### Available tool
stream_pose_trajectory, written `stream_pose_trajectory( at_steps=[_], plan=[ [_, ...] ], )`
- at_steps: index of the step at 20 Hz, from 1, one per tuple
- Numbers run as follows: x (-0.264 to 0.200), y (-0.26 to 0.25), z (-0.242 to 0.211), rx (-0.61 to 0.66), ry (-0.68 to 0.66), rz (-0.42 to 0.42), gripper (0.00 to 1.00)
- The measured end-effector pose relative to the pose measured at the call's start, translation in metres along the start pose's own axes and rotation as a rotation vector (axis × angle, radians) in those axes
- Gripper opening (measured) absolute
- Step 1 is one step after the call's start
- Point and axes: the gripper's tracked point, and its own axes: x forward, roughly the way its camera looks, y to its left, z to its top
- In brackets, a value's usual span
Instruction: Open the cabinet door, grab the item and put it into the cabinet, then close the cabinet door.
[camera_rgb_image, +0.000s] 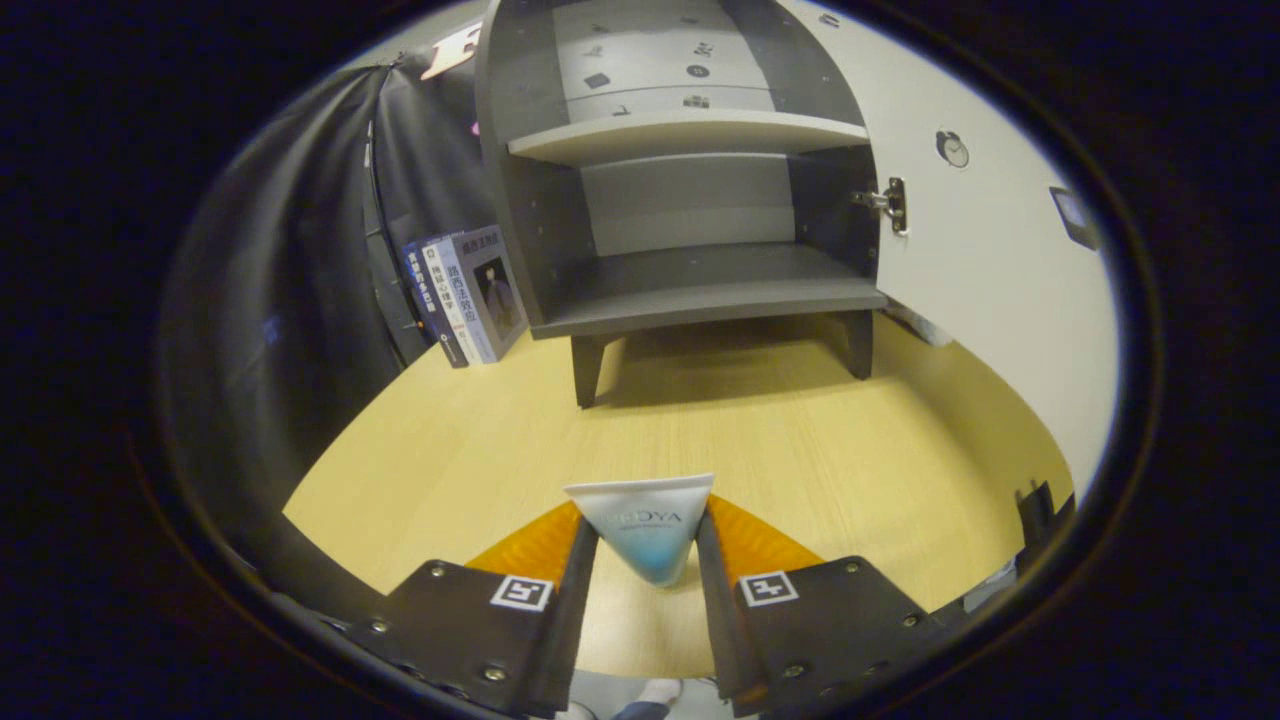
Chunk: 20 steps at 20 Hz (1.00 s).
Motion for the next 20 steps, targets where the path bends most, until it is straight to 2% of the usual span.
stream_pose_trajectory(
  at_steps=[2, 5, 10, 15, 20],
  plan=[
    [-0.01, -0.003, 0.033, 0.004, -0.033, 0.002, 0.53],
    [-0.029, 0.0, 0.106, -0.002, -0.126, 0.016, 0.53],
    [-0.048, 0.007, 0.23, -0.081, -0.269, 0.024, 0.53],
    [-0.036, 0.014, 0.314, -0.119, -0.333, 0.04, 0.53],
    [0.006, 0.013, 0.379, -0.131, -0.393, 0.026, 0.53]
  ],
)
